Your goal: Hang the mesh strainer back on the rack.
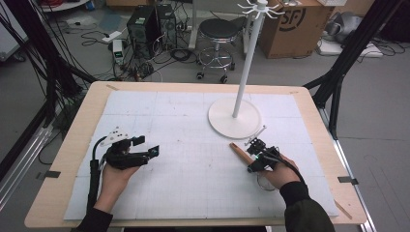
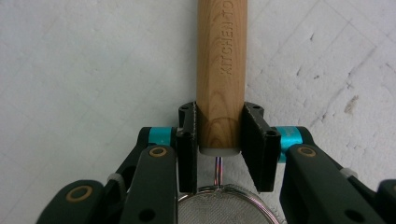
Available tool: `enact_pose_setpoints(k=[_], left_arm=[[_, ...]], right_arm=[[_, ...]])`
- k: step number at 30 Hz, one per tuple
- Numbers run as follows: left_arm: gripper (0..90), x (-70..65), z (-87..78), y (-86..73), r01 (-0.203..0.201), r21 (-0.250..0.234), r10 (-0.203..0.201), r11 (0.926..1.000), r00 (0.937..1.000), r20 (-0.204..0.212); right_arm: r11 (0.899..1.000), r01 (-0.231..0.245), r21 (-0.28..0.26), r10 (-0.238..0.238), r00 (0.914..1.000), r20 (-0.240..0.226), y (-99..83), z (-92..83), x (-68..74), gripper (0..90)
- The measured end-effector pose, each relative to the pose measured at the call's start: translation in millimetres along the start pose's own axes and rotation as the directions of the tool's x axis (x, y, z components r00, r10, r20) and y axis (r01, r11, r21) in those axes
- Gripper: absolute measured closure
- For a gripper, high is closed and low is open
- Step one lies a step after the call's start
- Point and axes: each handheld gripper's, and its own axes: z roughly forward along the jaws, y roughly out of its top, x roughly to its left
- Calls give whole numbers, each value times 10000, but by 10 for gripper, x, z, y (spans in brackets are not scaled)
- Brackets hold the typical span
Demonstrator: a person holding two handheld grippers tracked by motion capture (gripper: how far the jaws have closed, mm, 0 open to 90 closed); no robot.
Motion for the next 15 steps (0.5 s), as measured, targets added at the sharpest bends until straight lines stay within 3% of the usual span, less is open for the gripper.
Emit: enact_pose_setpoints(k=[4, 9, 15], left_arm=[[230, 10, -11, 4, 4, -39, -4, 10000, 10000, -18], [230, 17, -16, 8, 42, -75, -42, 10000, 10000, -5], [230, 22, -14, 8, 40, -38, -41, 10000, 10000, -28]], right_arm=[[9996, 266, 70, -266, 9996, 36, 11, -4, 10, 695], [9991, 232, -357, -235, 9997, -91, -42, -5, -8, 697], [9941, -375, -1016, 294, 9964, -801, -121, -42, -66, 696]])
